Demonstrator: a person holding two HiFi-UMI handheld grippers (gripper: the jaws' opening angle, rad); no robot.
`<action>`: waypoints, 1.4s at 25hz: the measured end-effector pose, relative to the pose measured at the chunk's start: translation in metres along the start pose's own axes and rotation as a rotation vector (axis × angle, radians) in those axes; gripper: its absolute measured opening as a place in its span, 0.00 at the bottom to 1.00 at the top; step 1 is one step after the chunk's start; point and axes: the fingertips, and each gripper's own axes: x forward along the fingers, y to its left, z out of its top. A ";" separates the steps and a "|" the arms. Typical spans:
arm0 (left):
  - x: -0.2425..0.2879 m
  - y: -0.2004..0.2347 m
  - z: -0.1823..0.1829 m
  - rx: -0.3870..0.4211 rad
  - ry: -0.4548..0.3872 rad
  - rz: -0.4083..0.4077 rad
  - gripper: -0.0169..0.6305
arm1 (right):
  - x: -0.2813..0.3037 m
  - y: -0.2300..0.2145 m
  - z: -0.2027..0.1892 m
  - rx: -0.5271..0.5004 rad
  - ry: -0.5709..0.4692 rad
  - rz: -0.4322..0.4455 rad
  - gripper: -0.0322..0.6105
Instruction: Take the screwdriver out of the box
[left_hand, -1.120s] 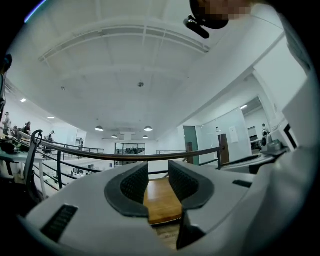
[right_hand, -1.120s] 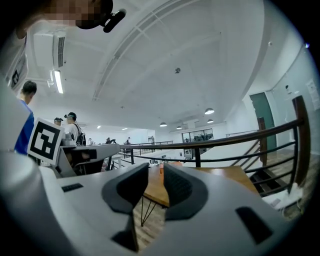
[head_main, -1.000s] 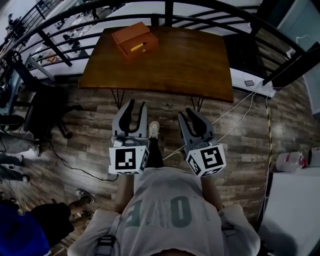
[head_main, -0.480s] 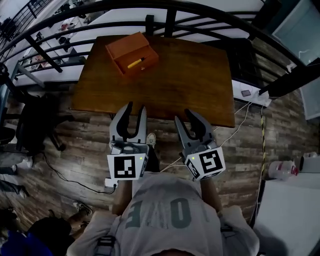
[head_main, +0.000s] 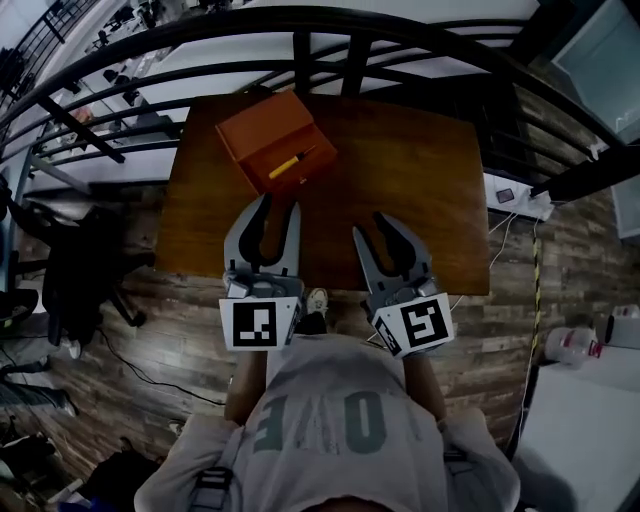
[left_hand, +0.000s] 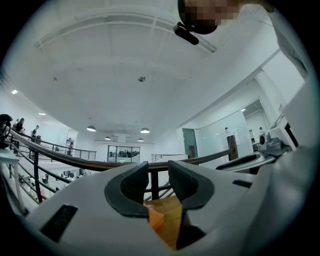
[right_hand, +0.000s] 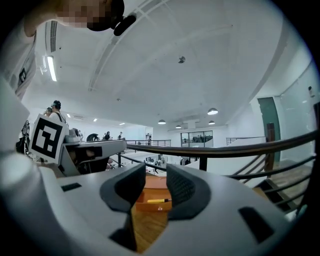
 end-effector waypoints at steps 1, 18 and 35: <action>0.009 0.005 0.001 0.004 0.001 -0.005 0.22 | 0.009 -0.003 0.002 0.002 -0.002 -0.002 0.24; 0.069 0.039 -0.015 -0.024 0.071 0.027 0.22 | 0.080 -0.029 0.018 -0.017 -0.001 0.043 0.24; 0.103 0.036 -0.025 -0.021 0.078 0.039 0.29 | 0.108 -0.052 0.026 -0.019 -0.024 0.112 0.24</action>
